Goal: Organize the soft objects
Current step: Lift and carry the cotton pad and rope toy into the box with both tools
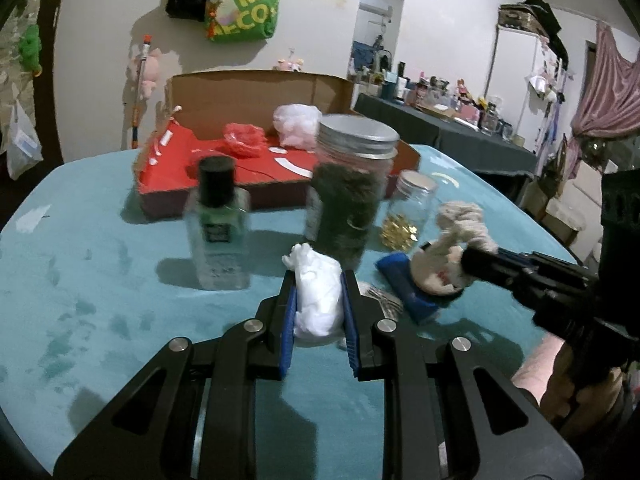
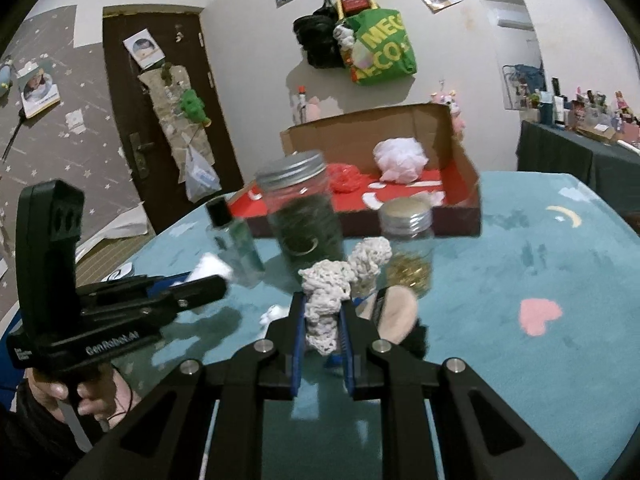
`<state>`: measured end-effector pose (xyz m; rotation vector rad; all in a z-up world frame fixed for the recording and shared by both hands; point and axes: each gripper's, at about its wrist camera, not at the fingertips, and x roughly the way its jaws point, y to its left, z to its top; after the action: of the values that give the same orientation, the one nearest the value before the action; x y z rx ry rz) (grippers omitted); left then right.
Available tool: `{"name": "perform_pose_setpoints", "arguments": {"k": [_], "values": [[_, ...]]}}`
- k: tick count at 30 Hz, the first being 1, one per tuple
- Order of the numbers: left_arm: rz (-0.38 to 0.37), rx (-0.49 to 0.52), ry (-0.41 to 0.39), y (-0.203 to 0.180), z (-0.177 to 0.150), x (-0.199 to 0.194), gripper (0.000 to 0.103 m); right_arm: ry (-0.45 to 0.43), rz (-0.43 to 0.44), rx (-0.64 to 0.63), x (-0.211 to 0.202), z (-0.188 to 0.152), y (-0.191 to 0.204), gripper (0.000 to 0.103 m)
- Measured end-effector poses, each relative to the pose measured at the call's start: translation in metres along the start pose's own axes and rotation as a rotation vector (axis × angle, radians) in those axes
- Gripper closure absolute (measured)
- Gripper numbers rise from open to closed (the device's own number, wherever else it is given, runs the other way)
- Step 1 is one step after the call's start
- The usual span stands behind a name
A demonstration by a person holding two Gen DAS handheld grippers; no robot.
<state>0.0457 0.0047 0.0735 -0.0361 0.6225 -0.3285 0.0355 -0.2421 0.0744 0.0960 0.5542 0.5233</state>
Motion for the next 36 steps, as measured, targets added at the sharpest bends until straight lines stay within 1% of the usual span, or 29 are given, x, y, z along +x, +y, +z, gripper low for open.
{"name": "perform_pose_setpoints", "arguments": {"k": [4,13,17,23,26,30,36], "values": [[0.021,-0.015,-0.008,0.010,0.008,-0.005,0.084,-0.008,-0.031,0.009,-0.005,0.009,-0.009,0.086],[0.105,-0.009,-0.014,0.037,0.029,-0.015,0.084,-0.016,-0.107,0.002,-0.012,0.035,-0.028,0.086],[0.098,-0.021,-0.016,0.049,0.042,-0.018,0.084,-0.018,-0.124,-0.011,-0.010,0.049,-0.033,0.086],[0.109,0.001,-0.028,0.056,0.065,-0.017,0.084,-0.020,-0.132,-0.037,-0.003,0.068,-0.035,0.086],[0.099,0.015,-0.021,0.059,0.076,-0.010,0.084,-0.020,-0.136,-0.058,0.003,0.078,-0.034,0.086],[0.061,0.027,0.009,0.064,0.096,0.005,0.084,-0.009,-0.131,-0.082,0.015,0.093,-0.037,0.086],[-0.024,0.059,0.080,0.066,0.126,0.037,0.084,0.049,-0.065,-0.104,0.045,0.115,-0.044,0.086]]}}
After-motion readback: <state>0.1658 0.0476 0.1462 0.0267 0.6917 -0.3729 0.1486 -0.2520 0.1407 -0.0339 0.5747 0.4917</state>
